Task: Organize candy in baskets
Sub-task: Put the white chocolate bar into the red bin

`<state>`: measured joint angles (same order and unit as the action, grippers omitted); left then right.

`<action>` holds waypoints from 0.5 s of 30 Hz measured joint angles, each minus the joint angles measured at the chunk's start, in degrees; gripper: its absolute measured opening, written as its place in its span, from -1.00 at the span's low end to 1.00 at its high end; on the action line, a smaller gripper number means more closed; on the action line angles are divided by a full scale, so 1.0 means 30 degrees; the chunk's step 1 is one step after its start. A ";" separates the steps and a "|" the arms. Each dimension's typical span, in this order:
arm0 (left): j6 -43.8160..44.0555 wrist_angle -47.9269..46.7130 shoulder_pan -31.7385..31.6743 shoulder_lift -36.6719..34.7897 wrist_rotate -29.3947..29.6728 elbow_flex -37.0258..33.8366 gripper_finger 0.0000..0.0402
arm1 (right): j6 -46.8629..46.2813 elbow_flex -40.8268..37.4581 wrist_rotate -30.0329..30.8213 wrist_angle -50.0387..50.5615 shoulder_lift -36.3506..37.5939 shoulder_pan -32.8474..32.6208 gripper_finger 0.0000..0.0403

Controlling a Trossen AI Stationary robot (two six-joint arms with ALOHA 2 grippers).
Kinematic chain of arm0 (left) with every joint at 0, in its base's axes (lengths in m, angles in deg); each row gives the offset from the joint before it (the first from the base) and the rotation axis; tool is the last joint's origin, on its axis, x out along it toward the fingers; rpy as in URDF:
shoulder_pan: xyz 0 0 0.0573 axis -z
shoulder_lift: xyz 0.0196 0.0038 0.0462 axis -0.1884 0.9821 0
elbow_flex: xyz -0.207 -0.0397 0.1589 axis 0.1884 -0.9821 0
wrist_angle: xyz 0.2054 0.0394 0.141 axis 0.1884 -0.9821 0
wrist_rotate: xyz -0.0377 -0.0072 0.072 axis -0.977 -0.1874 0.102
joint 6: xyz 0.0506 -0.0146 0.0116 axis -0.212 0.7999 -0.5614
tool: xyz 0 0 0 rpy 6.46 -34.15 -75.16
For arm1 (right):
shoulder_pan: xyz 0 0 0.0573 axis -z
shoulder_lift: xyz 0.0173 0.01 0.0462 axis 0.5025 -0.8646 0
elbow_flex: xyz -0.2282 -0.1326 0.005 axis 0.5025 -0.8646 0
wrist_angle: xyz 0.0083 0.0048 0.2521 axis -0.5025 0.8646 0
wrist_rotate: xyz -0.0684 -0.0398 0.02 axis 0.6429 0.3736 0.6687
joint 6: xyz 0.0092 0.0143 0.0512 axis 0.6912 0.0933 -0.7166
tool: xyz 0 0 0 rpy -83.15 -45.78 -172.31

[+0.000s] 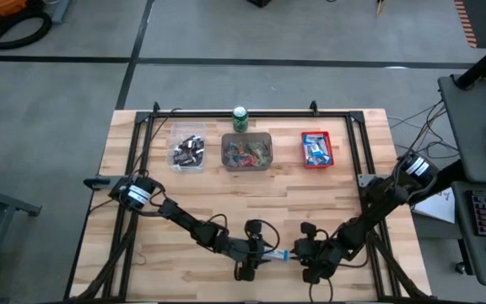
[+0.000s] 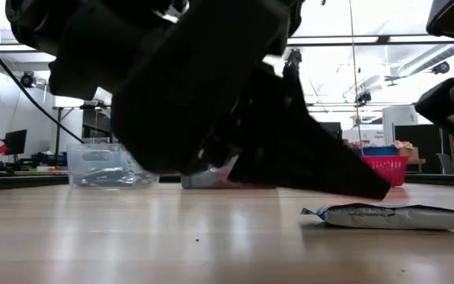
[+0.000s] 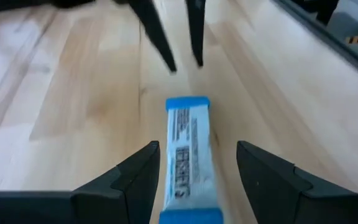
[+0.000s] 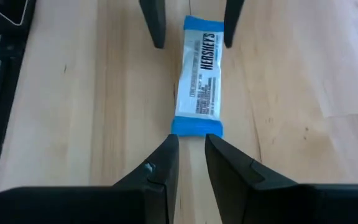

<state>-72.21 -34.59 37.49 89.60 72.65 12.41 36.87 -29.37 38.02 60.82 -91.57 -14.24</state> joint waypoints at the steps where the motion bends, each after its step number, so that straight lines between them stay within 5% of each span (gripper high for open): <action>1: 0.0068 -0.0233 0.0000 0.0000 0.0018 -0.0006 -0.02 | 0.0006 0.0000 0.0010 0.0012 0.0058 -0.0024 -0.63; 15: 0.0968 -0.0081 -0.0197 -0.0007 0.0179 -0.1212 -0.30 | -0.0004 0.0007 0.1663 -0.0784 0.0144 -0.0619 -0.63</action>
<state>-69.31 -34.83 36.90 89.58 73.19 8.77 36.86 -29.35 43.00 58.47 -91.14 -16.10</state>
